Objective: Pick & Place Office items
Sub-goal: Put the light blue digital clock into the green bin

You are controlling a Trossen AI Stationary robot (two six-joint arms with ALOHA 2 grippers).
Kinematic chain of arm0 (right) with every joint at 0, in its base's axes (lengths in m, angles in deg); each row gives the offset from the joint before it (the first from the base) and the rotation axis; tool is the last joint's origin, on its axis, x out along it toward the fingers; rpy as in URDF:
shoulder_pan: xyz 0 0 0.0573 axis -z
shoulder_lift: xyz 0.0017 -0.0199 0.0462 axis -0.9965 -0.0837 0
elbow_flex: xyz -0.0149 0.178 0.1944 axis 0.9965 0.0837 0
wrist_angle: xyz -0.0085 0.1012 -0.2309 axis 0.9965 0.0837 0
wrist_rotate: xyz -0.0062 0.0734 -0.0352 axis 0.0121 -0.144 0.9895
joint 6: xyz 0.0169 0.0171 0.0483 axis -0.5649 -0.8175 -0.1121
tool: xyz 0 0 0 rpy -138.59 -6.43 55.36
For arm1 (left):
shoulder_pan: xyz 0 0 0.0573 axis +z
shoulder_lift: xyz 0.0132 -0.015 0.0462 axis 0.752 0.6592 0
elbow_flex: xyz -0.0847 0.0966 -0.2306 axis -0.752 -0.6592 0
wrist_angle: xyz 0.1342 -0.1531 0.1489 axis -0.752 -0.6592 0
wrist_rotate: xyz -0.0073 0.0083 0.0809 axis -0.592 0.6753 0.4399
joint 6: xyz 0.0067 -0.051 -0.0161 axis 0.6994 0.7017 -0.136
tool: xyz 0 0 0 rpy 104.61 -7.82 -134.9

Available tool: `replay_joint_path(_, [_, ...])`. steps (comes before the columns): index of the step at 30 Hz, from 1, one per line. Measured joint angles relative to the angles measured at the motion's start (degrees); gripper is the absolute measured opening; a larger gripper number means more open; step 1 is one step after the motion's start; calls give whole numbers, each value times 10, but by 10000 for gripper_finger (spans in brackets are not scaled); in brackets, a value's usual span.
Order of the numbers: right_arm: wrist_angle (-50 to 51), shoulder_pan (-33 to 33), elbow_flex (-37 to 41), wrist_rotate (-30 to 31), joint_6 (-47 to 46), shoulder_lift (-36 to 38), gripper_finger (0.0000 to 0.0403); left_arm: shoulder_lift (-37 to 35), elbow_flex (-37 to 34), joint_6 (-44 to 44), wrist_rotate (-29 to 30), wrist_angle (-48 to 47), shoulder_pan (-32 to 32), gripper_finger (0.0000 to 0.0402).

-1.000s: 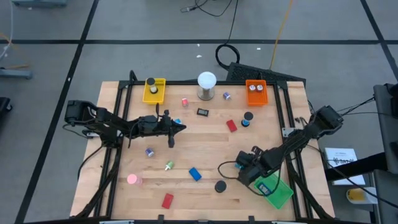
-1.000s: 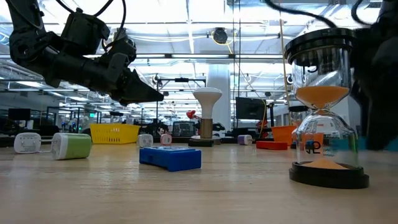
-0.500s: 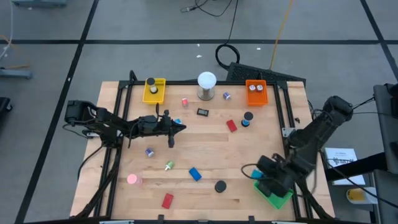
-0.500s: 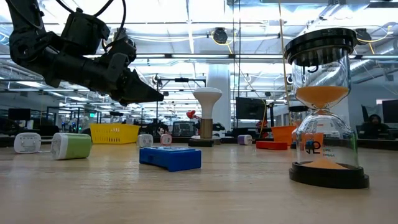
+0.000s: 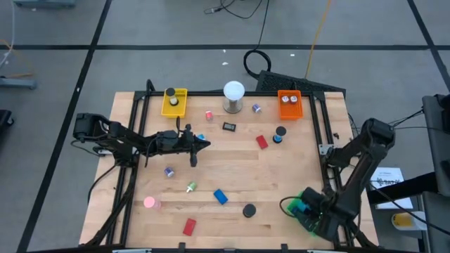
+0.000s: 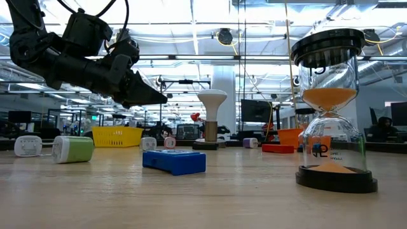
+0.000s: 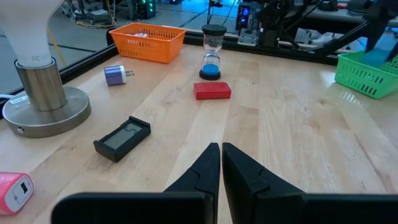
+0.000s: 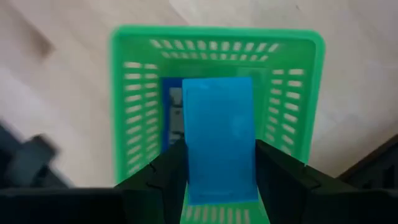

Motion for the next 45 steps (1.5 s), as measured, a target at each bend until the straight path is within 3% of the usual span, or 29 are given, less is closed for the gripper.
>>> replay_joint_path(12, [6, 23, 1, -25, -13, -52, 163, 0, 0, 1, 0, -2, 0, 21])
replay_joint_path(20, [-6, 41, 1, -82, 7, -88, 165, 0, 0, 3, 0, -7, 0, 21])
replay_joint_path(33, [-82, 73, 1, -50, 48, -82, 167, 0, 0, 9, 0, -18, 0, 21])
replay_joint_path(40, [-38, 90, -7, -95, 119, -82, 195, 0, 0, 9, 0, -19, 0, 21])
replay_joint_path(45, [29, 94, -56, -91, 158, -82, 225, 0, 0, 9, 0, -19, 0, 21])
